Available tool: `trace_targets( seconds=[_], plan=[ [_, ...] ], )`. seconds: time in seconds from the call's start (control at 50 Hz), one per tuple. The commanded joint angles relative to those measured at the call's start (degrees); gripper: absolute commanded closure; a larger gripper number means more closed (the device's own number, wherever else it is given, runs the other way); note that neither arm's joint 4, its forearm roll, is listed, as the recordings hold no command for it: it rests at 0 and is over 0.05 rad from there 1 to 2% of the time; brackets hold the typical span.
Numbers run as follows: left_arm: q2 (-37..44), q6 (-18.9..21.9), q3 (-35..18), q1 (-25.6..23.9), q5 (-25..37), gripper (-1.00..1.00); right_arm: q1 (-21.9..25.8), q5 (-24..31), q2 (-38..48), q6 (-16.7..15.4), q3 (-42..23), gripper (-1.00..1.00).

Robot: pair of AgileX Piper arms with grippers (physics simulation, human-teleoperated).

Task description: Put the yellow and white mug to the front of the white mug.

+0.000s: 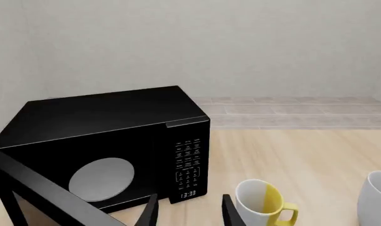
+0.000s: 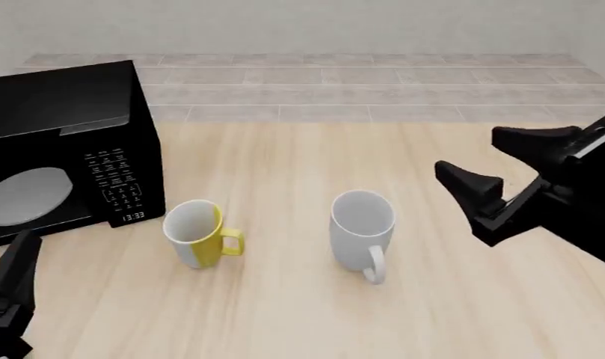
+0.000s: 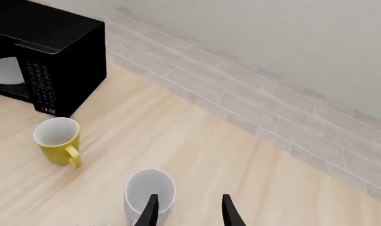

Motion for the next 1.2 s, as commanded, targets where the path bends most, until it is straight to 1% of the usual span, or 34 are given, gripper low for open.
trace_targets(
  seconds=[0.02, 0.1, 0.12, 0.16, 0.2, 0.26, 0.34, 0.36, 0.38, 0.42, 0.46, 0.54, 0.56, 0.64, 0.66, 0.9, 0.94, 0.98, 1.0, 1.02, 1.14, 1.2],
  plan=[
    [0.0, 0.0, 0.0, 0.0, 0.0, -1.00, 6.4, 4.2, 10.6, -2.1, -8.9, -1.00],
    [0.0, 0.0, 0.0, 0.0, 0.0, -1.00, 7.7, 5.6, 12.7, -2.2, -11.3, -1.00],
    [0.0, 0.0, 0.0, 0.0, 0.0, -1.00, 8.1, 5.7, 13.9, -3.6, -11.9, -1.00],
    [0.0, 0.0, 0.0, 0.0, 0.0, -1.00, 8.6, 6.2, 16.1, -4.2, -13.7, -1.00],
    [0.0, 0.0, 0.0, 0.0, 0.0, -1.00, 8.6, 6.4, 17.8, -5.5, -14.9, -1.00],
    [0.0, 0.0, 0.0, 0.0, 0.0, -1.00, 9.0, 7.3, 19.1, -5.7, -16.6, -1.00],
    [0.0, 0.0, 0.0, 0.0, 0.0, -1.00, 9.8, 8.5, 21.9, -7.5, -18.5, -1.00],
    [0.0, 0.0, 0.0, 0.0, 0.0, -1.00, 9.8, 8.5, 21.9, -7.5, -18.5, -1.00],
    [0.0, 0.0, 0.0, 0.0, 0.0, -1.00, 10.0, 8.2, 23.0, -8.9, -18.4, -1.00],
    [0.0, 0.0, 0.0, 0.0, 0.0, -1.00, 10.1, 8.0, 24.6, -9.1, -18.7, -1.00],
    [0.0, 0.0, 0.0, 0.0, 0.0, -1.00, 10.8, 8.2, 25.7, -8.0, -19.6, -1.00],
    [0.0, 0.0, 0.0, 0.0, 0.0, -1.00, 11.5, 8.6, 27.3, -7.3, -20.6, -1.00],
    [0.0, 0.0, 0.0, 0.0, 0.0, -1.00, 12.2, 9.1, 27.5, -6.6, -21.1, -1.00],
    [0.0, 0.0, 0.0, 0.0, 0.0, -1.00, 14.4, 10.3, 28.2, -5.7, -22.0, -1.00],
    [0.0, 0.0, 0.0, 0.0, 0.0, -1.00, 15.4, 10.9, 28.3, -4.7, -22.5, -1.00],
    [0.0, 0.0, 0.0, 0.0, 0.0, -1.00, 19.4, 12.4, 30.4, -3.5, -24.0, -1.00],
    [0.0, 0.0, 0.0, 0.0, 0.0, -1.00, 19.8, 12.8, 31.0, -4.3, -24.3, -1.00],
    [0.0, 0.0, 0.0, 0.0, 0.0, -1.00, 20.4, 13.4, 31.9, -3.9, -25.0, -1.00],
    [0.0, 0.0, 0.0, 0.0, 0.0, -1.00, 20.2, 13.4, 32.5, -4.5, -25.1, -1.00],
    [0.0, 0.0, 0.0, 0.0, 0.0, -1.00, 20.6, 13.9, 32.9, -4.1, -25.7, -1.00],
    [0.0, 0.0, 0.0, 0.0, 0.0, -1.00, 23.1, 15.4, 33.9, -3.7, -27.0, -1.00],
    [0.0, 0.0, 0.0, 0.0, 0.0, -1.00, 23.8, 15.3, 34.4, -4.1, -26.9, -1.00]
  ],
)
